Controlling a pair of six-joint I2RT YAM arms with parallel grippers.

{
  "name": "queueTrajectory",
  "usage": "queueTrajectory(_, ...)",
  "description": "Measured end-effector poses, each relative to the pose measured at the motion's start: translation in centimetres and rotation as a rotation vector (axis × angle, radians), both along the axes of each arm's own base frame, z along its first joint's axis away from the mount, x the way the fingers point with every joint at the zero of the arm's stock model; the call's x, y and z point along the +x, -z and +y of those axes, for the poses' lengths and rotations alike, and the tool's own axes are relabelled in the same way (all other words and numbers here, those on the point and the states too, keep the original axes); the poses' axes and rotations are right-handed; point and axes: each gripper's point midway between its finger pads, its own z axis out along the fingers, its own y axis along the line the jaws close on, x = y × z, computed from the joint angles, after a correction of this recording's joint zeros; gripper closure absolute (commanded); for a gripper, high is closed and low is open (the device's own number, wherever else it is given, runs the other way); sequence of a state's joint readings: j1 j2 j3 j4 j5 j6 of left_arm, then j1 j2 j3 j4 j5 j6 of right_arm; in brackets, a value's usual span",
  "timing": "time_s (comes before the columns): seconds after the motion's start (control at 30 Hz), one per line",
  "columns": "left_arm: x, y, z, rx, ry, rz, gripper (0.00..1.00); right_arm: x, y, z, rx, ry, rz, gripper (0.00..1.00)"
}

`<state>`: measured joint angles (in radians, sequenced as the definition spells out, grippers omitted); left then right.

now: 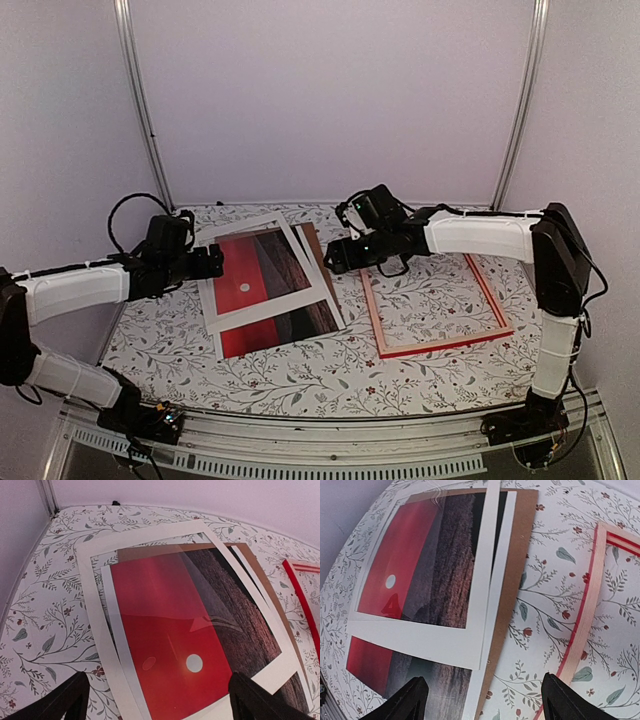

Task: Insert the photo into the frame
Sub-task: Pick up the glass panel from the mat board.

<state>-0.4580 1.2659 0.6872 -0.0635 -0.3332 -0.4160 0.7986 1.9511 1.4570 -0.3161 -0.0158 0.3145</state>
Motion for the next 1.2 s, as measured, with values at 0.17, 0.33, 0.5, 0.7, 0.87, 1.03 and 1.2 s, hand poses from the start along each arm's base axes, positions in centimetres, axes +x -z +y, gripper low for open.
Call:
queueTrajectory(0.17,0.7,1.3,3.7,-0.075,-0.096,0.058,0.0,1.7,-3.3,4.3,0.107,-0.094,-0.039,0.17)
queueTrajectory(0.33,0.5,3.5,6.1,-0.116,-0.179,0.13,0.0,2.9,-3.0,8.2,0.176,-0.18,-0.016,0.16)
queueTrajectory(0.5,-0.7,6.4,9.5,-0.163,-0.295,0.21,0.0,3.5,0.0,10.8,0.207,-0.23,0.052,0.16)
queueTrajectory(0.7,-2.5,9.3,11.3,-0.212,-0.38,0.285,0.01,3.2,3.3,12.5,0.232,-0.242,0.155,0.19)
queueTrajectory(0.87,-3.4,11.0,11.7,-0.24,-0.401,0.33,0.01,2.7,5.1,13.0,0.247,-0.232,0.226,0.21)
queueTrajectory(1.03,-3.8,11.8,11.7,-0.258,-0.402,0.339,0.04,2.2,6.7,13.8,0.259,-0.222,0.284,0.23)
queueTrajectory(1.2,-3.6,11.8,11.5,-0.279,-0.39,0.316,0.07,1.8,7.1,14.4,0.279,-0.219,0.322,0.27)
